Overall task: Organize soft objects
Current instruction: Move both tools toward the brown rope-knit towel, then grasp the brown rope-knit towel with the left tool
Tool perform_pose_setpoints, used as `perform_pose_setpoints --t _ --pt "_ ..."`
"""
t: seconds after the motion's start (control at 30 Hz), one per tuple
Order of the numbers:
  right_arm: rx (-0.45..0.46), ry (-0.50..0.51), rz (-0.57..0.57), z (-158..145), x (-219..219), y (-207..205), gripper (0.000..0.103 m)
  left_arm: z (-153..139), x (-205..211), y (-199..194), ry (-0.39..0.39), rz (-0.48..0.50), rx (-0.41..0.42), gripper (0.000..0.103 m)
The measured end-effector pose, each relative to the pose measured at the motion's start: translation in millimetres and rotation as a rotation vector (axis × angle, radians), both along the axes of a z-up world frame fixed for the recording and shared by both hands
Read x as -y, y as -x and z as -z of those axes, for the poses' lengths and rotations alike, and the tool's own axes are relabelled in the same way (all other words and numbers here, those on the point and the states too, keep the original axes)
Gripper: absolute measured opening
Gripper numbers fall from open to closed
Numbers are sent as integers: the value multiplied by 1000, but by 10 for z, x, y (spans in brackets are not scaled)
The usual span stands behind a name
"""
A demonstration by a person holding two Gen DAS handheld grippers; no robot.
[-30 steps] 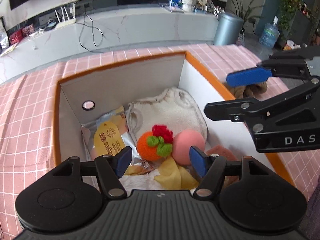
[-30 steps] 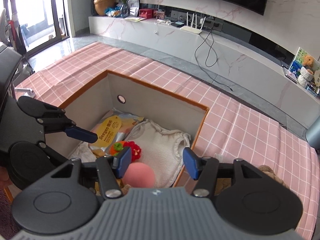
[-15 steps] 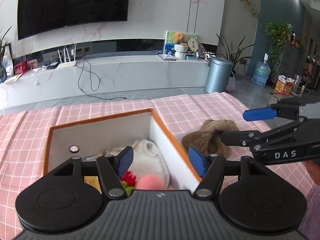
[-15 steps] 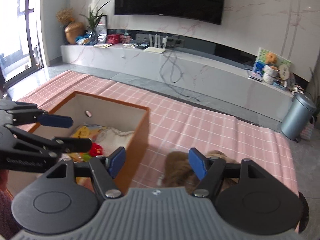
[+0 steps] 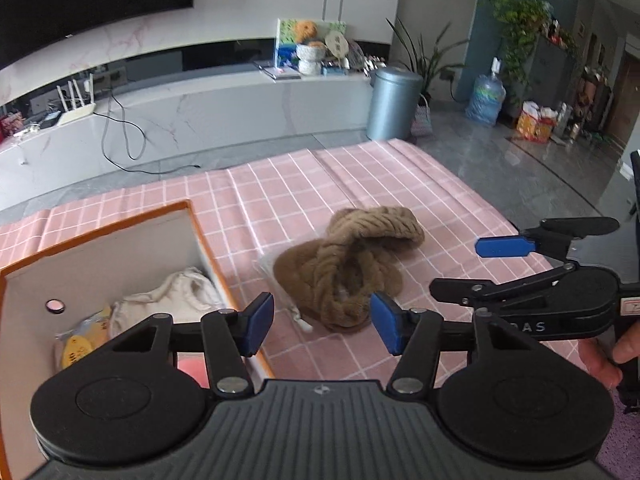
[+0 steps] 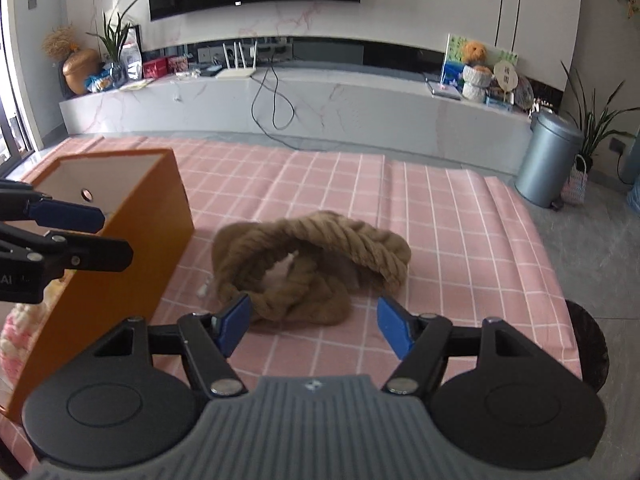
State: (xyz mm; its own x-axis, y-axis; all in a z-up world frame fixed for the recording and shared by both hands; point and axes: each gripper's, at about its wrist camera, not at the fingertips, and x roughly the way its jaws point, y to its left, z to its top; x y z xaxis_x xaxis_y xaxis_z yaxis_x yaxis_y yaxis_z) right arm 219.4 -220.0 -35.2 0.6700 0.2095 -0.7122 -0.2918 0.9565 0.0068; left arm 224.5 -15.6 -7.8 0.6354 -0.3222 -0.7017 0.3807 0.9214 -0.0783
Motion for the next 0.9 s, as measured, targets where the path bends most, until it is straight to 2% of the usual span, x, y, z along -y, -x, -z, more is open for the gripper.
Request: perform_pose_setpoints --t 0.1,0.4,0.5,0.53,0.63,0.8,0.9 --pt "-20 12 -7 104 13 -129 69 53 64 -85 -10 34 -14 67" --pt "-59 -40 22 382 140 -455 69 172 232 -376 -90 131 -28 67" --pt "-62 -51 40 425 190 -521 69 209 378 -503 -141 184 -22 74" --pt "-59 -47 60 434 216 -549 68 228 434 -546 -158 200 -17 77" --pt "-61 -17 103 468 304 -651 56 291 601 -685 -187 244 -18 81" --pt "-84 -49 156 570 497 -794 56 448 876 -945 -216 252 -38 84" --pt "-80 -77 147 613 521 -845 53 556 994 -1113 -232 237 -67 84"
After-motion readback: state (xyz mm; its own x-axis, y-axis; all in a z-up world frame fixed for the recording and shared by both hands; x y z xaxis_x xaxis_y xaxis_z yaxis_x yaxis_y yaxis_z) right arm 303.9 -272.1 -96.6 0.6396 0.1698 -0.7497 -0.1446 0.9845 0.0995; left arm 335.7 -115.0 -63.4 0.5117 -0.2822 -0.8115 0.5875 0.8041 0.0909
